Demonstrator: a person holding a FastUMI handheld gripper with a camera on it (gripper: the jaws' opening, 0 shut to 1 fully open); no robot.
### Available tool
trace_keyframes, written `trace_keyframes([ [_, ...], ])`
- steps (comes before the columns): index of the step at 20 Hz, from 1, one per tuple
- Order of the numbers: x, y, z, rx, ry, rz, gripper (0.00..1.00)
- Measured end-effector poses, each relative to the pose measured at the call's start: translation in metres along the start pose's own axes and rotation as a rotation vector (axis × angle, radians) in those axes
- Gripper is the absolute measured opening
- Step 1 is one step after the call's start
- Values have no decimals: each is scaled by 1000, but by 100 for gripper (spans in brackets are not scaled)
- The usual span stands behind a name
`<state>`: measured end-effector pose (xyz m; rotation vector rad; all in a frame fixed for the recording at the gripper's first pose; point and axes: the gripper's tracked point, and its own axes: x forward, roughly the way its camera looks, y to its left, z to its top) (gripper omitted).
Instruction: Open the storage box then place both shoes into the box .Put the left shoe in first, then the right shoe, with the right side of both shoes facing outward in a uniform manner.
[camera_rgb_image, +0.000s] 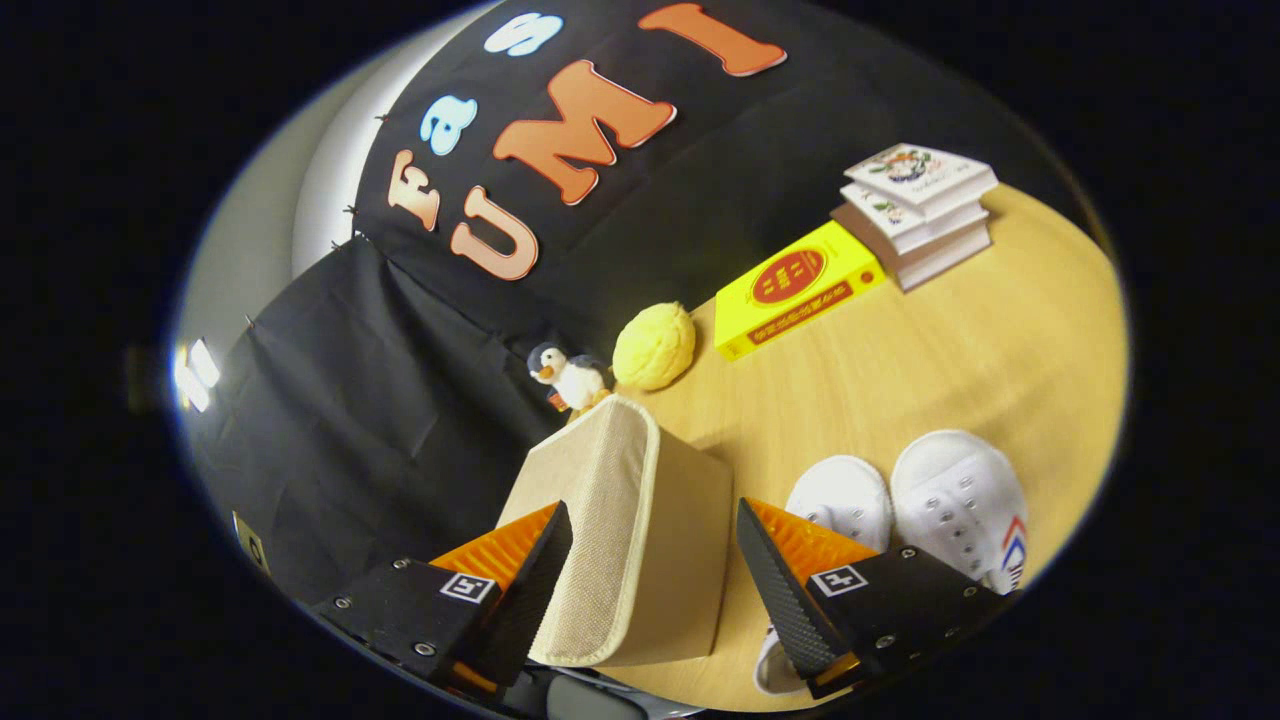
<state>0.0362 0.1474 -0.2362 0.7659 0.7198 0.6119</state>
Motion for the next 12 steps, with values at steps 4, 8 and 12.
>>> trace_keyframes([
  [4, 18, 7, -25, 95, 95, 88, 99],
  [8, 30, 22, -39, 182, 168, 164, 97],
  [12, 27, 35, -36, 216, 169, 187, 73],
])
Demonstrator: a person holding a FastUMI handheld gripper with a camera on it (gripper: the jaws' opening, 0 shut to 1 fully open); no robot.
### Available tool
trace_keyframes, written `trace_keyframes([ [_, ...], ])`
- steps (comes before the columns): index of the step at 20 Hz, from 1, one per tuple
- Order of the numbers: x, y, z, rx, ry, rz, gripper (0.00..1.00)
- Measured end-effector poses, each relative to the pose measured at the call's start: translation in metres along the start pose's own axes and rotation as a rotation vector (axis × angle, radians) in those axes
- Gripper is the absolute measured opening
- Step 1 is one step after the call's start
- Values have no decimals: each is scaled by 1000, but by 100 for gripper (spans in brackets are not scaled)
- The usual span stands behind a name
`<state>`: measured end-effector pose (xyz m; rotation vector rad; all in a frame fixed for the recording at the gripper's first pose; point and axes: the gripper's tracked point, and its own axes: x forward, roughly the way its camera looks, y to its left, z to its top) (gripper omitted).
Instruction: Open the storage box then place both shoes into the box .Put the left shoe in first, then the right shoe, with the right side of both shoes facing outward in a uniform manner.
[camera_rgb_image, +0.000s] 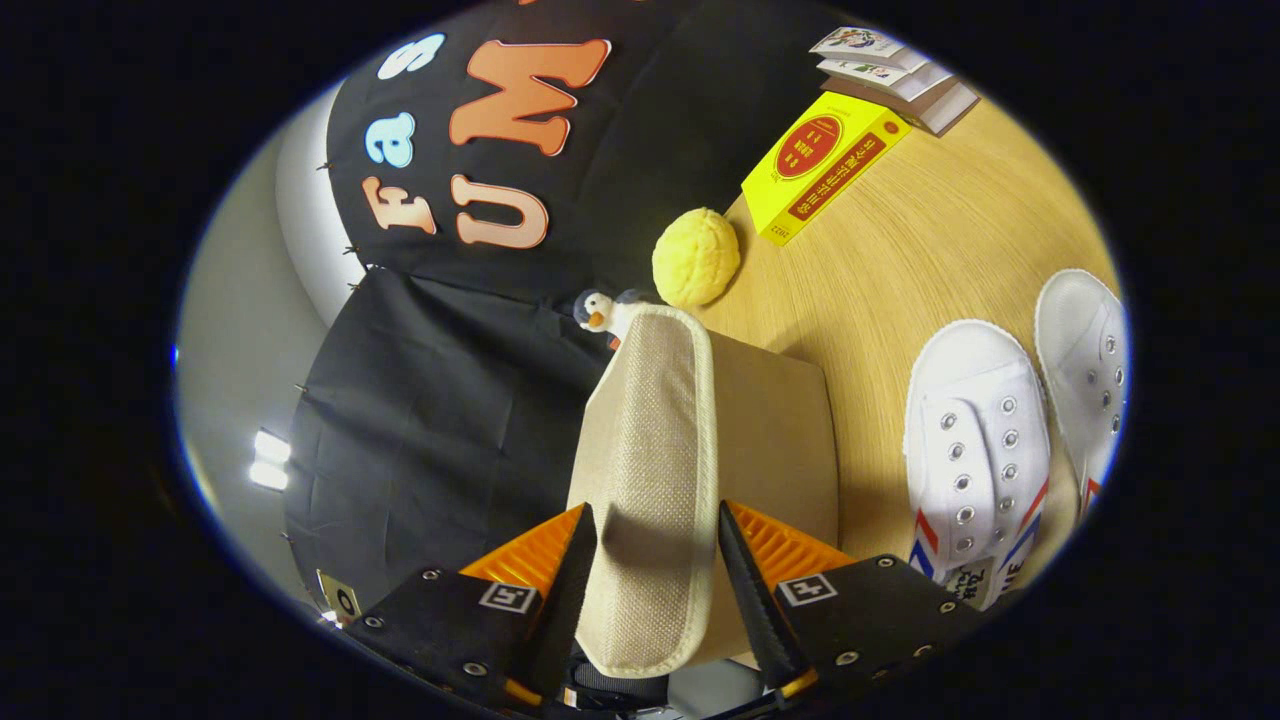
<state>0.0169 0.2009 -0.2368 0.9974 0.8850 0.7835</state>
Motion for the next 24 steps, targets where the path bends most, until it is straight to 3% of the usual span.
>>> trace_keyframes([
  [1, -3, 3, 2, 2, -10, 2, 64],
  [4, -17, 33, 17, 40, -60, 58, 55],
  [6, -24, 48, 30, 17, -116, 49, 39],
  [7, -29, 56, 36, 3, -144, 39, 23],
  [9, -32, 76, 44, -22, -175, 32, 2],
  [17, -10, 175, 28, -120, -158, 116, 2],
  [24, 44, 242, -6, -206, -107, 147, 3],
])
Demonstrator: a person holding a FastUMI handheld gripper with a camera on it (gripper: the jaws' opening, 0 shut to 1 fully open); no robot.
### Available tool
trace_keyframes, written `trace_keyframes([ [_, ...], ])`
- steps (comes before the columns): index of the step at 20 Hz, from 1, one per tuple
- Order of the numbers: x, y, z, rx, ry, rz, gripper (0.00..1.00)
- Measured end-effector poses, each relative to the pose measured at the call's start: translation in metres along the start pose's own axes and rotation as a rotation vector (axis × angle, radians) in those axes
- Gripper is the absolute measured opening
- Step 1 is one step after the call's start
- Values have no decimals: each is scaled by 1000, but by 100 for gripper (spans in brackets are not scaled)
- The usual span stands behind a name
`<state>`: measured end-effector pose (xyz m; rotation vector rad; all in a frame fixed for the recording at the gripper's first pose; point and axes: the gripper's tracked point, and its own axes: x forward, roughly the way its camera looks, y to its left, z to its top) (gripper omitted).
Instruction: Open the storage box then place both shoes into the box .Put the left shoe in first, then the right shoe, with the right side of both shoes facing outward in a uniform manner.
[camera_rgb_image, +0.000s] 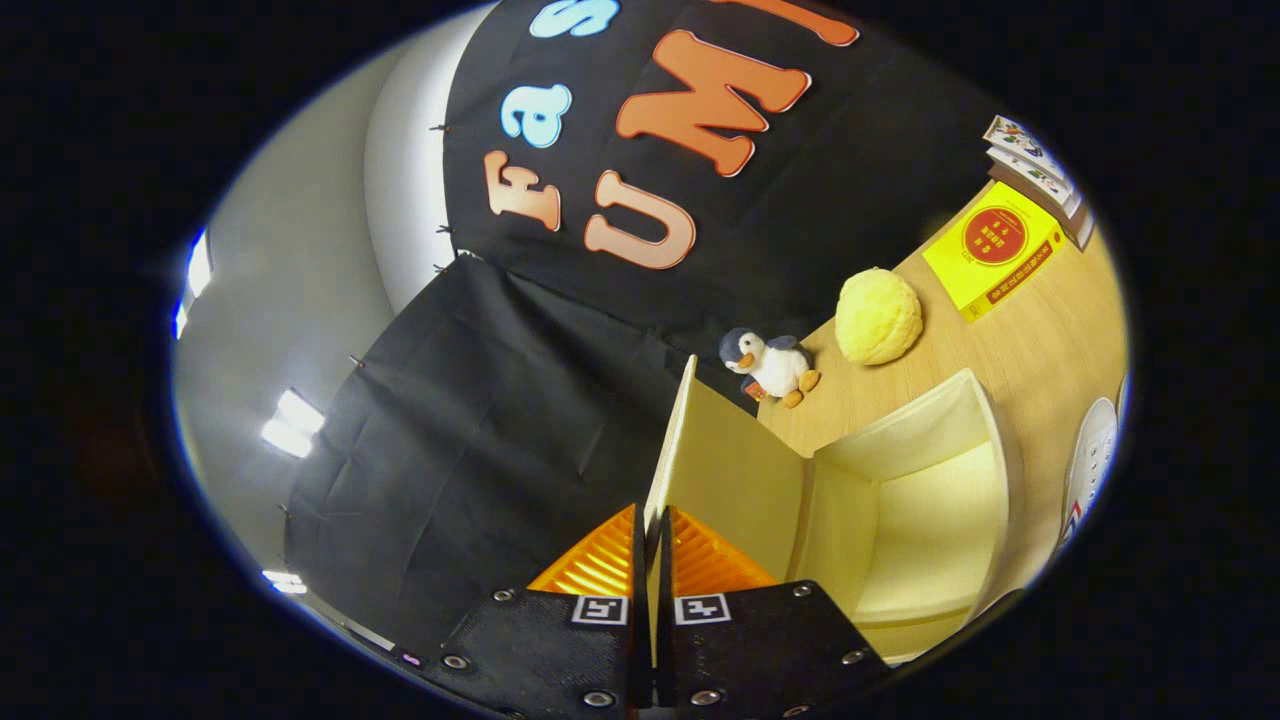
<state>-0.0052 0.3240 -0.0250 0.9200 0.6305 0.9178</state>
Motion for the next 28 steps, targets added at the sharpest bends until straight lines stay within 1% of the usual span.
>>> trace_keyframes([
  [6, 47, 26, -34, -39, 51, -6, 3],
  [10, 74, 34, -61, -66, 90, -11, 10],
  [11, 78, 33, -64, -78, 97, -19, 14],
  [12, 78, 33, -68, -89, 102, -30, 21],
  [13, 78, 32, -72, -103, 105, -40, 48],
  [15, 76, 28, -71, -133, 95, -63, 77],
  [16, 74, 23, -68, -146, 88, -79, 85],
  [17, 67, 18, -65, -158, 78, -99, 97],
  [20, 43, 0, -47, -200, 21, -169, 98],
  [25, -20, -48, -10, -251, -75, -313, 98],
  [28, -61, -81, 11, -246, -122, -400, 98],
])
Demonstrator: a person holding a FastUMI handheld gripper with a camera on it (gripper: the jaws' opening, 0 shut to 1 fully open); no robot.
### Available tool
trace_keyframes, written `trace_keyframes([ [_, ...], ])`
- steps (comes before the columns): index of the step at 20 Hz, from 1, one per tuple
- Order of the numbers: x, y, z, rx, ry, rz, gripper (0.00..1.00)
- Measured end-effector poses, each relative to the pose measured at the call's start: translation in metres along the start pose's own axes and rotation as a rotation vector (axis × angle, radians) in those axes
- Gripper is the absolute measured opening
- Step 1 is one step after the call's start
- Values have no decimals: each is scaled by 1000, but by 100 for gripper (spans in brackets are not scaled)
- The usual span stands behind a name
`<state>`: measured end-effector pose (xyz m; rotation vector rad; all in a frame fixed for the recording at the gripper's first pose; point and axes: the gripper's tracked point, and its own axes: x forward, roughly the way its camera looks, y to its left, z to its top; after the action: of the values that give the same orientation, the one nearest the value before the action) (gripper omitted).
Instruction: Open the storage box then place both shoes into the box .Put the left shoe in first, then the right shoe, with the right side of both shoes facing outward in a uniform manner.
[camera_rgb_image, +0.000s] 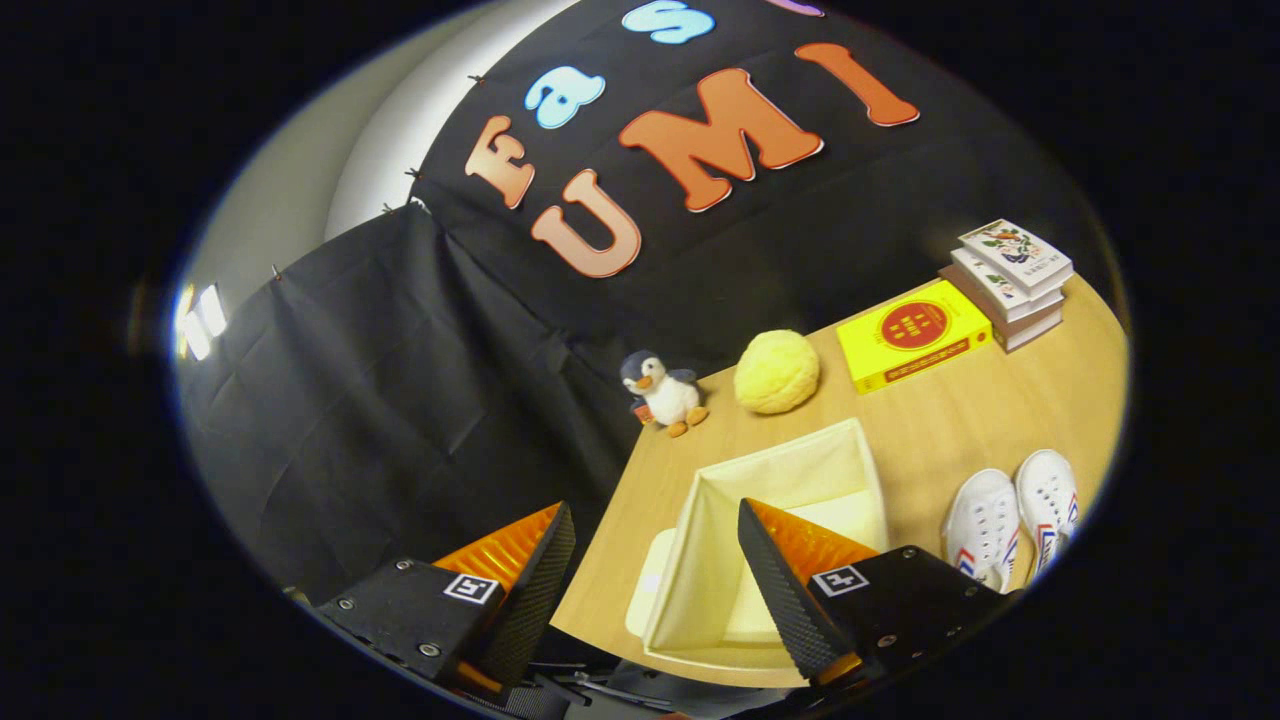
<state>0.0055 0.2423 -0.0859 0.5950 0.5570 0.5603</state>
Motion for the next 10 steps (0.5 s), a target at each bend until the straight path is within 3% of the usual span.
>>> trace_keyframes([
  [5, -37, -80, 7, 0, -24, -151, 98],
  [10, -54, -150, -9, -12, 58, -266, 98],
])
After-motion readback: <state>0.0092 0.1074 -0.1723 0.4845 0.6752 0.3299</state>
